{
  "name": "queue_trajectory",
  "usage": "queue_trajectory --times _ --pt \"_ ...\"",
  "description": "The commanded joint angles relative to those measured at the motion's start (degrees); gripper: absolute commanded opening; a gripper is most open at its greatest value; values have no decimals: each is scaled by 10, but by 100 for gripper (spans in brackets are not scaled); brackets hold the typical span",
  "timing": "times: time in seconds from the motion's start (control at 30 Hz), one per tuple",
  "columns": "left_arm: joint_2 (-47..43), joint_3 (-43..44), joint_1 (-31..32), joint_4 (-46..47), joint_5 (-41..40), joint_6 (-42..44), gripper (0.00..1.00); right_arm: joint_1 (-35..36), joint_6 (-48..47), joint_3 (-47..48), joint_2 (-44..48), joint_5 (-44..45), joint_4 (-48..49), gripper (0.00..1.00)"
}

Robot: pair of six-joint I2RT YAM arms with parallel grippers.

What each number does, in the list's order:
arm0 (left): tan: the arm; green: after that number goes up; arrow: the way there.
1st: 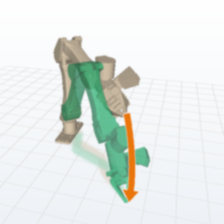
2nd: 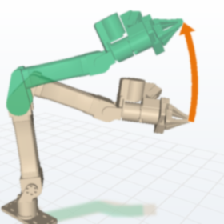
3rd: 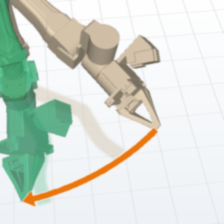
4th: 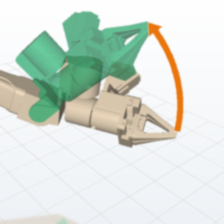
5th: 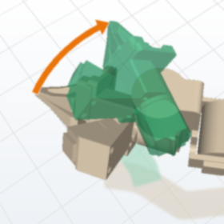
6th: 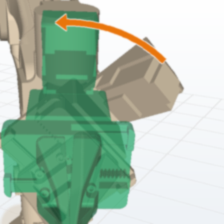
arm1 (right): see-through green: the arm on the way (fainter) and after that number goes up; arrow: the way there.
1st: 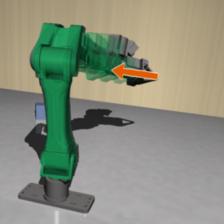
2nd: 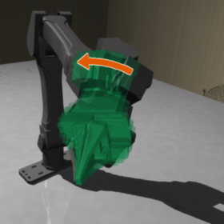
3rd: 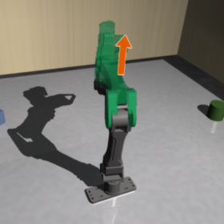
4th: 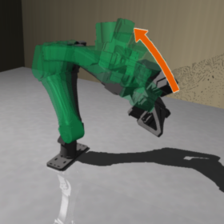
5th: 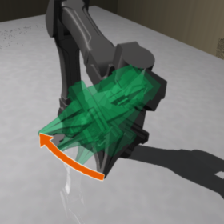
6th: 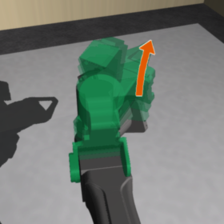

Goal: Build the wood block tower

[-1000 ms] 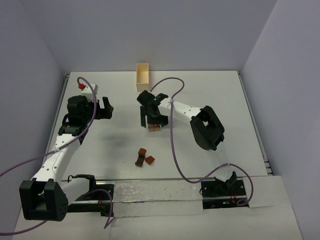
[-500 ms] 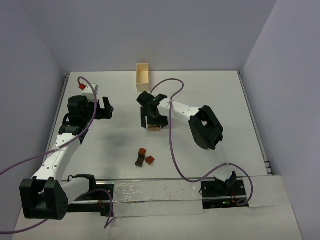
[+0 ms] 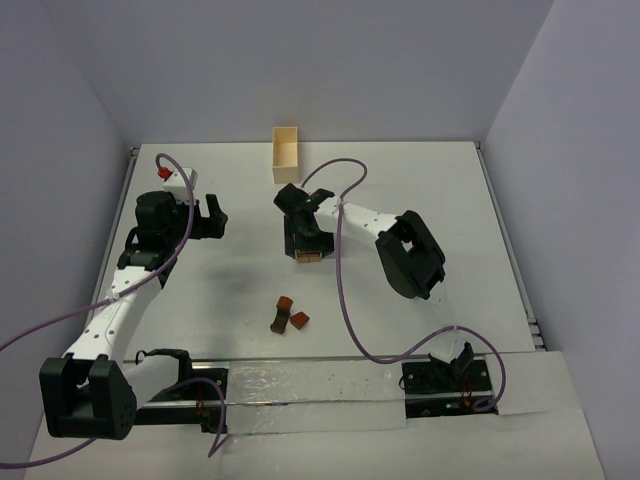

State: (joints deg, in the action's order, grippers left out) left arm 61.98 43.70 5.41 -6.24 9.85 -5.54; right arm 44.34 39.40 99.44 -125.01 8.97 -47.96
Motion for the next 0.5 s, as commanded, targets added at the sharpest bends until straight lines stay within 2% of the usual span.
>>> queue_trajectory --times 0.0,0.47 --pt "1 11 -5 20 5 1 99 -4 6 8 2 14 -7 82" --pt "7 14 -6 22 6 1 99 -4 7 6 1 12 -6 78"
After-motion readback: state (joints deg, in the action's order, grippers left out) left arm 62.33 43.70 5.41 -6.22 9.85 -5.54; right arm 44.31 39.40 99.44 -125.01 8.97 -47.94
